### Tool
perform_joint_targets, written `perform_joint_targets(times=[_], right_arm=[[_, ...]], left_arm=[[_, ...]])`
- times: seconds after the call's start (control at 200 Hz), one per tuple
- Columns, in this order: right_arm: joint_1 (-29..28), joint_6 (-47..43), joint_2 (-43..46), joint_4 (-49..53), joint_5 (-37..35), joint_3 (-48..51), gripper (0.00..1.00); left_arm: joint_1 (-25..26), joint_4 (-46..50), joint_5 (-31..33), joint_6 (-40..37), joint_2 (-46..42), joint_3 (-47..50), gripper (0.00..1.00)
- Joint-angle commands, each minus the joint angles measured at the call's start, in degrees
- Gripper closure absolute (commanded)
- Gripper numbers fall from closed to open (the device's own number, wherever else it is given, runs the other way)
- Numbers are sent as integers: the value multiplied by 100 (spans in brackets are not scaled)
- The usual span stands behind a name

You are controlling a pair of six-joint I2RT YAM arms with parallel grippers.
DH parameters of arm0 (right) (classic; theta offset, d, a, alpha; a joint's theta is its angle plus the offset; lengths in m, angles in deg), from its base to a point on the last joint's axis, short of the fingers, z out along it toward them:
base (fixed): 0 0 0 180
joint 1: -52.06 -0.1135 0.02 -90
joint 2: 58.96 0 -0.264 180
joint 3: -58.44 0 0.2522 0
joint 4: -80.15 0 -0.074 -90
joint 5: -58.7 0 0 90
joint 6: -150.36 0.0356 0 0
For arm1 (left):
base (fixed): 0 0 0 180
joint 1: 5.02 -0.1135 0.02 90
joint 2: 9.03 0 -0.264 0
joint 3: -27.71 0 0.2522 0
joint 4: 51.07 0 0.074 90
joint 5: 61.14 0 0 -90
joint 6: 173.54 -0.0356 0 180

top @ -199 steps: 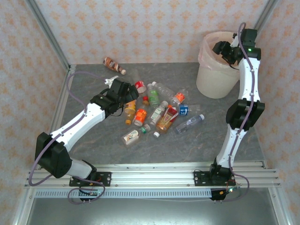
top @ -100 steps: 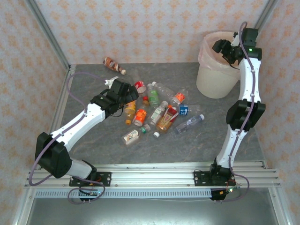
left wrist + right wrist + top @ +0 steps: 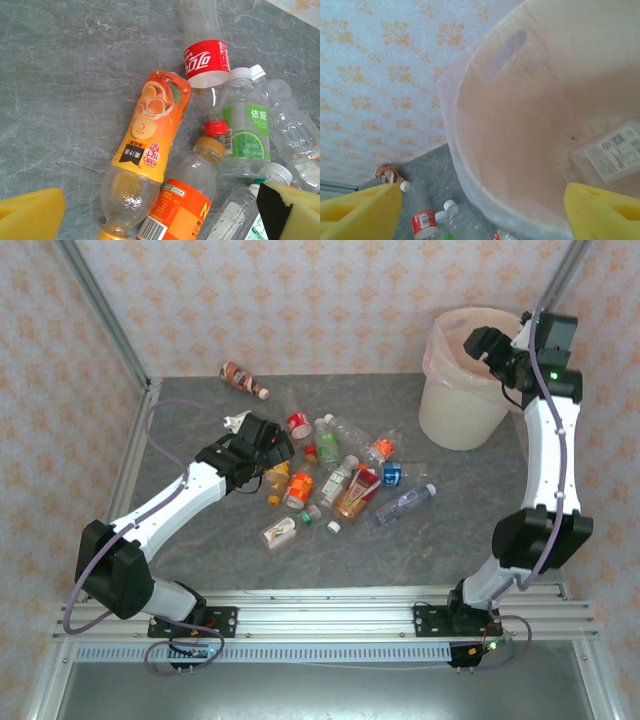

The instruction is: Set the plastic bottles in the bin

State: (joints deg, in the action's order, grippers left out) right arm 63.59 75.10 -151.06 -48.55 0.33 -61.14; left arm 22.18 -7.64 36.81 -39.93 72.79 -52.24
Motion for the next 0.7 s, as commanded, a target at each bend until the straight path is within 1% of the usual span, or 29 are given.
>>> perform_joint_targets(times=[0.0, 0.115, 0.285, 0.36, 0.46, 0.55, 0.696], right_arm=[[-21, 560, 883, -781, -271, 1049, 15], [-52, 937, 1770, -1187, -429, 2212, 12], [-78, 1565, 2693, -1162, -665, 3462, 6], [-80, 1904, 2891, -939, -707, 3906, 0], [-80, 2350, 3128, -620, -1001, 4533, 1], [-80, 2508, 3239, -537, -1063, 5085, 1], [-194, 3176, 3164, -645, -627, 5870, 1]], left_arm=[[-66, 96, 70, 89, 135, 37, 0], [-66, -57, 28, 171, 185, 65, 0], [-66, -295, -2, 312, 233, 149, 0], [-67, -399, 5, 373, 238, 198, 0], [-66, -636, -81, 452, 229, 300, 0], [-70, -918, -237, 481, 242, 405, 0], [-67, -1026, -472, 320, 288, 389, 0]])
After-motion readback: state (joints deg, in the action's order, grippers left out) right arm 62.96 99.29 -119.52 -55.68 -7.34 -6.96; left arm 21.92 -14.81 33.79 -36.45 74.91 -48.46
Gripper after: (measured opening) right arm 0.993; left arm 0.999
